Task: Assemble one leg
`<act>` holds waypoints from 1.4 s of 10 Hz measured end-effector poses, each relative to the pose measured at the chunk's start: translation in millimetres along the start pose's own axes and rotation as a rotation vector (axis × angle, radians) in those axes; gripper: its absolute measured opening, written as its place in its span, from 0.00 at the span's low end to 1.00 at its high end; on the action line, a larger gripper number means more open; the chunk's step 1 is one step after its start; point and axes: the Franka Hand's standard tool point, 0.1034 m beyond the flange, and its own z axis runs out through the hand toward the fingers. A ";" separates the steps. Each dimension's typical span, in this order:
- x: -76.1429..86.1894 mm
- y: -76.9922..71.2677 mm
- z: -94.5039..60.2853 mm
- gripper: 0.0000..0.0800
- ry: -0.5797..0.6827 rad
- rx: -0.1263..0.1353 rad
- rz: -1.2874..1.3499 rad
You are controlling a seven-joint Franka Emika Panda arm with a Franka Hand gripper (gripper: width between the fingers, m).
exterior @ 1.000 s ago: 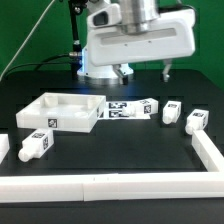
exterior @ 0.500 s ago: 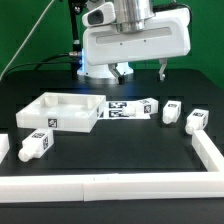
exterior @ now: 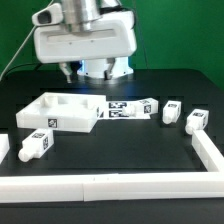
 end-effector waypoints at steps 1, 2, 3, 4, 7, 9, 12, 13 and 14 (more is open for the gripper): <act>-2.4 6.8 5.7 0.81 -0.006 0.000 0.022; -1.6 3.8 5.0 0.81 -0.004 0.000 0.014; -1.4 3.6 4.8 0.81 -0.004 0.001 0.013; -1.8 3.9 5.3 0.81 -0.005 0.000 0.013; -15.2 46.1 21.7 0.81 -0.023 -0.032 -0.053; -35.5 114.5 34.3 0.81 -0.023 -0.067 -0.072; -44.2 141.8 53.4 0.81 -0.048 -0.091 -0.084; -44.3 141.1 58.3 0.81 -0.053 -0.096 -0.089; -45.0 137.2 62.9 0.81 -0.057 -0.100 -0.102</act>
Offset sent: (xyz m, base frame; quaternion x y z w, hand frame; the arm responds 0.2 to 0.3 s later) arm 0.0000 0.0000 0.0000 0.0000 0.0000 0.0000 1.0000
